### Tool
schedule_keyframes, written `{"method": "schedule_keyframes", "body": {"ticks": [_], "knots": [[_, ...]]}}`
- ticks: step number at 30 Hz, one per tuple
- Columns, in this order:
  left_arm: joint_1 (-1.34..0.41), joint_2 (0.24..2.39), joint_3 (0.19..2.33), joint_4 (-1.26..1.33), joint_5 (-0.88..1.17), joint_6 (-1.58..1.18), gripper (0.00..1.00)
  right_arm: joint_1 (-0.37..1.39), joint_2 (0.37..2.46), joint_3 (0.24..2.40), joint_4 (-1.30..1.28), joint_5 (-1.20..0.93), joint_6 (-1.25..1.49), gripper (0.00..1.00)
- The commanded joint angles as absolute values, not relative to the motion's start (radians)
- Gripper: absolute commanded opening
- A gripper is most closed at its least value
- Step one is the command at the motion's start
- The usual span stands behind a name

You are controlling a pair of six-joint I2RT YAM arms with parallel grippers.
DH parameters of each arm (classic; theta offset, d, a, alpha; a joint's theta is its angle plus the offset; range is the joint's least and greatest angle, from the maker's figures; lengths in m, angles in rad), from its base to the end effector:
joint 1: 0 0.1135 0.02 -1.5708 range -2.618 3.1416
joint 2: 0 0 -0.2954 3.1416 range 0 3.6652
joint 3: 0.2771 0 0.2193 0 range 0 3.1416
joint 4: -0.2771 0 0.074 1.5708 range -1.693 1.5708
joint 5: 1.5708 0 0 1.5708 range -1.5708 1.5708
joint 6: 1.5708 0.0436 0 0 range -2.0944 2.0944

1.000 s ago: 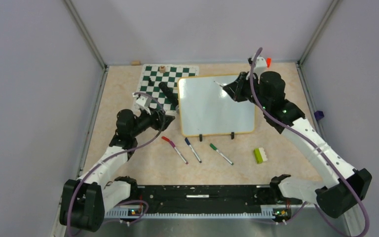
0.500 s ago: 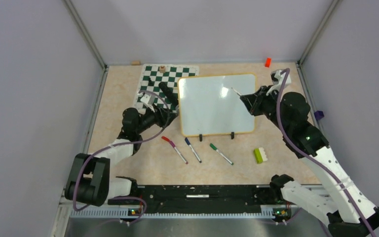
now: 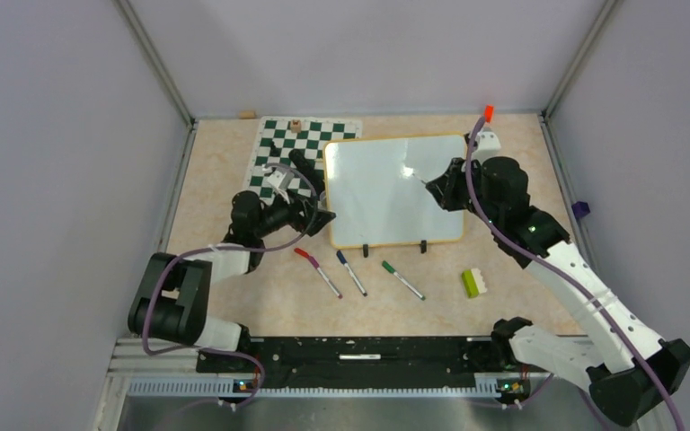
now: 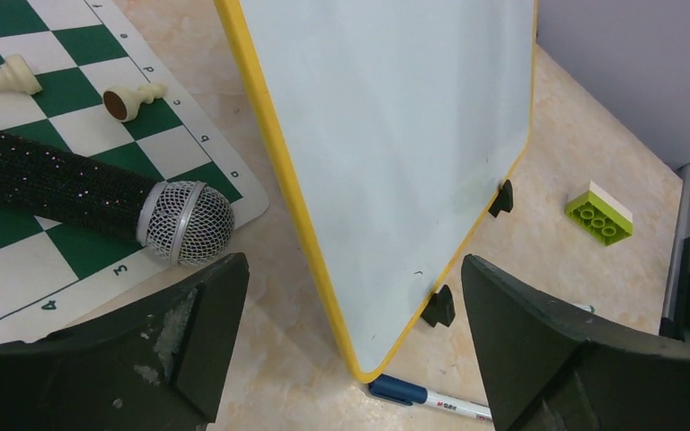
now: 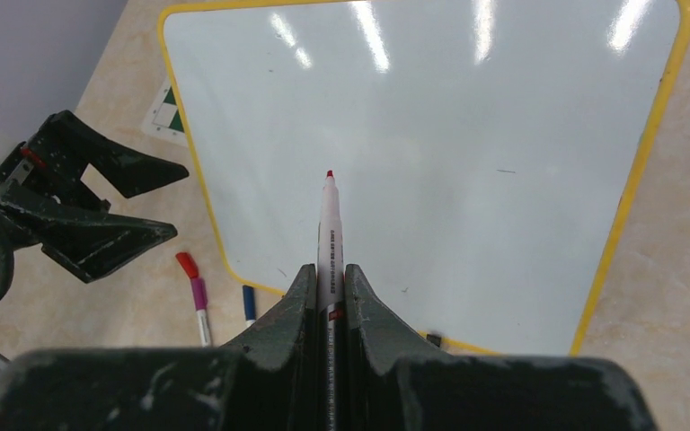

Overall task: Write a sentence on the whiteboard
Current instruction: Hold the whiteboard on the whiteboard stand.

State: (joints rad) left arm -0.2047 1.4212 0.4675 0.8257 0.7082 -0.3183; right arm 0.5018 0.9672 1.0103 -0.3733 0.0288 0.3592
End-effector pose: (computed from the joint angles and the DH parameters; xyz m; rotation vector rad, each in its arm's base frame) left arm 0.2422 -0.0792 0.2546 0.4502 1.7089 -0.9823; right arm 0.1511 0.0815 0.3876 -0.1183 1.9363 0.5529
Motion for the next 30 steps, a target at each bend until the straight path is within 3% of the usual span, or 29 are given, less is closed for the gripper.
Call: {"method": "schedule_keyframes", "body": {"ticks": [1, 7, 16, 21, 30], "knots": [[-0.19, 1.489, 0.541, 0.825, 0.799, -0.311, 0.97, 0.509, 0.985, 1.062, -0.301, 0.004, 0.353, 0.0], [-0.151, 1.656, 0.558, 1.12, 0.925, -0.517, 0.99, 0.51, 0.976, 1.055, -0.298, 0.004, 0.343, 0.0], [-0.135, 1.793, 0.631, 1.195, 1.034, -0.602, 0.98, 0.509, 0.947, 1.03, -0.304, -0.018, 0.328, 0.0], [-0.136, 1.864, 0.519, 1.605, 1.017, -0.583, 0.85, 0.51, 0.97, 1.064, -0.308, -0.036, 0.321, 0.0], [-0.141, 2.001, 0.657, 1.62, 1.118, -0.752, 0.87, 0.51, 1.024, 1.101, -0.287, -0.091, 0.339, 0.0]]}}
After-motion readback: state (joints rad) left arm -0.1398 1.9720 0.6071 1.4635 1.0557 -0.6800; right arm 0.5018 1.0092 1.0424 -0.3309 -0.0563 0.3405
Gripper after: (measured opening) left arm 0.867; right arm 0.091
